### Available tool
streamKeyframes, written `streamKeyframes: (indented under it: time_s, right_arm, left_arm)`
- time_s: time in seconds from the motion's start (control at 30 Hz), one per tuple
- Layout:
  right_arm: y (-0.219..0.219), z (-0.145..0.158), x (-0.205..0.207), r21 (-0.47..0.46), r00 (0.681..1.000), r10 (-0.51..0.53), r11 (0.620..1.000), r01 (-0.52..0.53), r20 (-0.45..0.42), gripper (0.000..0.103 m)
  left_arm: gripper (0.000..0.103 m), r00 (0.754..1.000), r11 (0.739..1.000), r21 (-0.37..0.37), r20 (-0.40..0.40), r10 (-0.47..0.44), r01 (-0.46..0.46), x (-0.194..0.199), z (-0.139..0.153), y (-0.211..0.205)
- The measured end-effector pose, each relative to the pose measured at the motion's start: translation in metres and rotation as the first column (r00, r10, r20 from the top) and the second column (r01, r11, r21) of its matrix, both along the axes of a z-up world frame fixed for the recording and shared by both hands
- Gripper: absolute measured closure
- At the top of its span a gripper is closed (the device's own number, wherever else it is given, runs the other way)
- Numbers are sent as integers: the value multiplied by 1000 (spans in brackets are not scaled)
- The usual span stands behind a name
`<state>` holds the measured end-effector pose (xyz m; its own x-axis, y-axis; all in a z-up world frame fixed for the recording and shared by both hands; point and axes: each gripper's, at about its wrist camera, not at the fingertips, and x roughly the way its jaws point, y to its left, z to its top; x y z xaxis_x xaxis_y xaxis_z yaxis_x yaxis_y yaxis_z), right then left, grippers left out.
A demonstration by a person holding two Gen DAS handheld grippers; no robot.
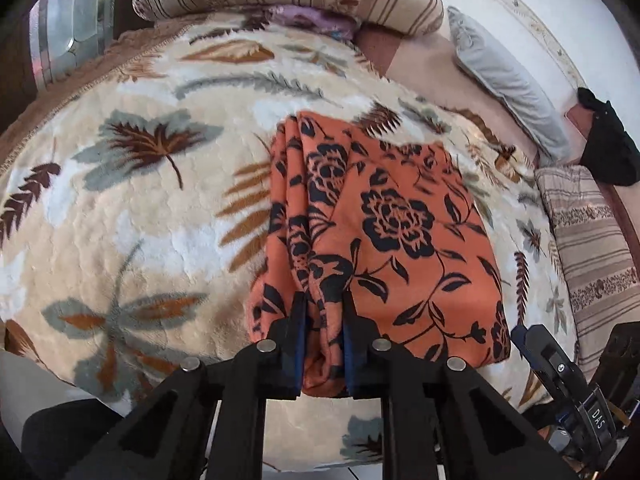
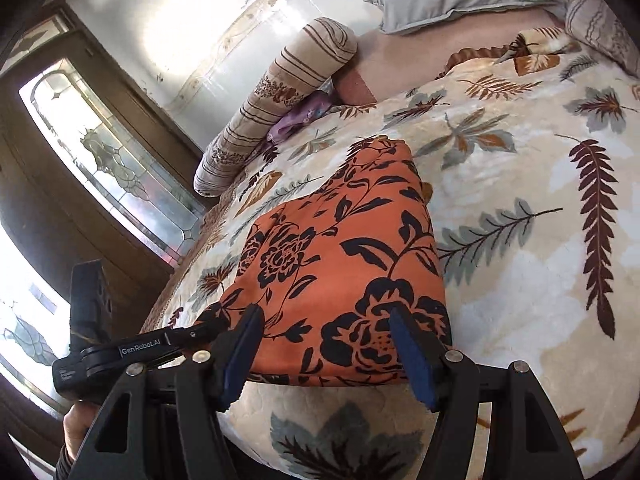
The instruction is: Fold small clothes
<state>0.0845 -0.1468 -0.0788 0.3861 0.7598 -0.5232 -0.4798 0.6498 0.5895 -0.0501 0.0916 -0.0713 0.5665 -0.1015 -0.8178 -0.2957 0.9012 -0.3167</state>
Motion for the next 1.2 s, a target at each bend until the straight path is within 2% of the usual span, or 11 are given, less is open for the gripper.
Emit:
streamKeyframes:
  time_s: [0.13, 0.4, 0.53, 0.6, 0.63, 0.7, 0.73, 0.8, 0.97, 1.1, 1.2]
  right_arm:
    - [5, -2, 3, 6, 1000, 14, 1000, -14, -12, 34]
    - [37, 19, 31, 114, 983, 170, 980, -161, -75, 26]
    - [67, -39, 62, 104, 924, 205, 978, -181, -323, 20]
    - [63, -48, 65, 163, 917, 221, 971, -175, -332, 20]
    - [61, -48, 65, 180, 915, 225, 969, -172, -336, 20]
    - [60, -50, 67, 202, 909, 228, 965, -165, -349, 20]
    - [61, -50, 67, 201, 909, 228, 966, -166, -348, 20]
    - [63, -49, 65, 193, 912, 228, 966, -169, -341, 20]
    - [25, -30, 66, 265, 922, 202, 958, -115, -331, 20]
    - [-21, -33, 78, 216, 934, 106, 976, -32, -342, 20]
    - [-30, -59, 92, 202, 885, 107, 979, -15, -454, 19]
  left_arm:
    - [88, 998, 1000, -17, -64, 15, -17, 3, -41, 11]
    - [87, 999, 1000, -4, -43, -1, 1, 0, -37, 11]
    - [87, 998, 1000, 27, -55, -6, 8, 0, -27, 7]
    - [85, 999, 999, 53, -35, 11, -9, -4, -8, 3]
    - [82, 1000, 996, 81, 12, 23, -23, -7, 8, 0]
    - [46, 993, 992, 125, 114, 4, -18, -5, 37, -9]
    - [39, 990, 991, 133, 143, -15, -4, 0, 44, -13]
    - [36, 987, 987, 159, 148, -58, 34, 17, 44, -23]
    - [36, 996, 977, 208, -85, -24, 41, 62, -31, -23]
    - [33, 999, 981, 192, -45, -1, 10, 57, -36, -16]
    - [31, 999, 982, 191, -40, -5, 12, 57, -38, -14]
